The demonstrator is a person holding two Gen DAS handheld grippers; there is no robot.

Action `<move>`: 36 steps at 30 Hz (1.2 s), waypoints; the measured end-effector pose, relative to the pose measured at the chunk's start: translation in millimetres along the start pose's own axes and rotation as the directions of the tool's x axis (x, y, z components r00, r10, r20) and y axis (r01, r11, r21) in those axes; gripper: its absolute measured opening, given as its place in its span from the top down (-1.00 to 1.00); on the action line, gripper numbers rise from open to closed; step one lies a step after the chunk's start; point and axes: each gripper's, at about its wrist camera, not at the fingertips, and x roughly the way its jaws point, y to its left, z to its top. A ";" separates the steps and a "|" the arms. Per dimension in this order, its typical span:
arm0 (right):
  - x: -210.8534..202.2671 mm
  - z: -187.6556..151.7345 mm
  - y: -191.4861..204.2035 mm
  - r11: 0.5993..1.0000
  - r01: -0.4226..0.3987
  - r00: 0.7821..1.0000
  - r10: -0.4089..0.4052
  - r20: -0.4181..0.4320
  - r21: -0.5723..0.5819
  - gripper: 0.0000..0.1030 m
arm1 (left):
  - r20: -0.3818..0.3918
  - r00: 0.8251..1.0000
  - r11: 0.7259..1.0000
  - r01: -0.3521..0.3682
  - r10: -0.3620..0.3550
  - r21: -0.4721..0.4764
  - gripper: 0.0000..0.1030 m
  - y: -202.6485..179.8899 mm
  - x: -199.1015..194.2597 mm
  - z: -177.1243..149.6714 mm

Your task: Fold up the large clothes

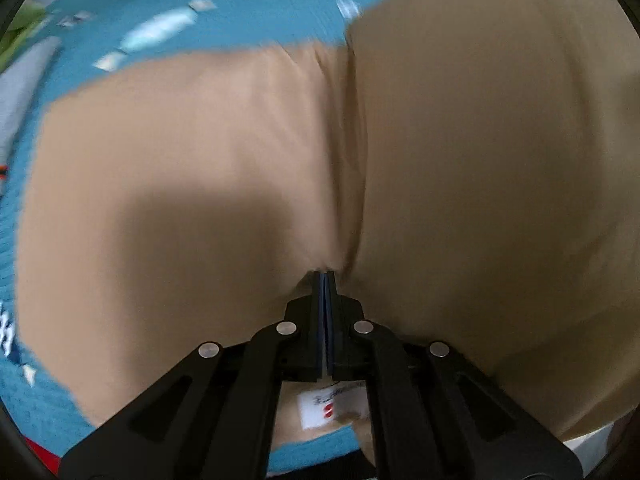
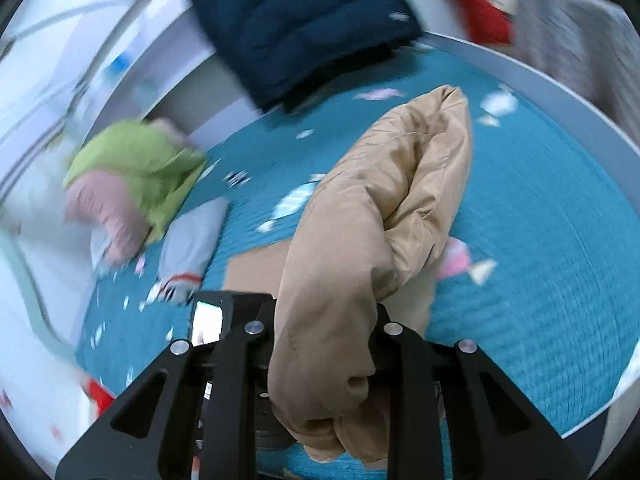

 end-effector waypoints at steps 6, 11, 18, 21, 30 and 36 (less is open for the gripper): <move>41.4 2.4 63.6 0.981 -0.038 0.995 0.019 -0.101 -0.188 0.58 | 0.105 0.991 0.982 -0.060 0.080 -0.180 0.94 73.2 -70.4 -21.1; 95.2 -7.4 111.5 0.948 -0.073 0.977 0.006 -0.211 -0.310 0.58 | 0.100 0.981 0.924 -0.121 0.168 -0.362 0.94 139.7 -93.0 -46.8; 188.9 -34.4 152.4 0.923 -0.101 0.928 -0.046 -0.369 -0.371 0.57 | 0.070 0.969 0.833 -0.165 0.236 -0.527 0.94 206.3 -111.6 -77.8; 229.7 -50.7 161.1 0.916 -0.158 0.890 -0.030 -0.454 -0.369 0.42 | 0.074 0.960 0.806 -0.184 0.270 -0.563 0.94 217.9 -118.8 -80.2; 238.4 -64.5 168.5 0.888 -0.392 0.797 0.196 -0.571 -0.243 -0.46 | 0.082 0.956 0.779 -0.179 0.283 -0.601 0.95 239.4 -116.5 -66.6; 225.3 -62.5 151.3 0.861 -0.506 0.721 0.386 -0.575 -0.058 -0.47 | 0.138 0.955 0.834 -0.153 0.262 -0.530 0.92 227.0 -124.8 -38.0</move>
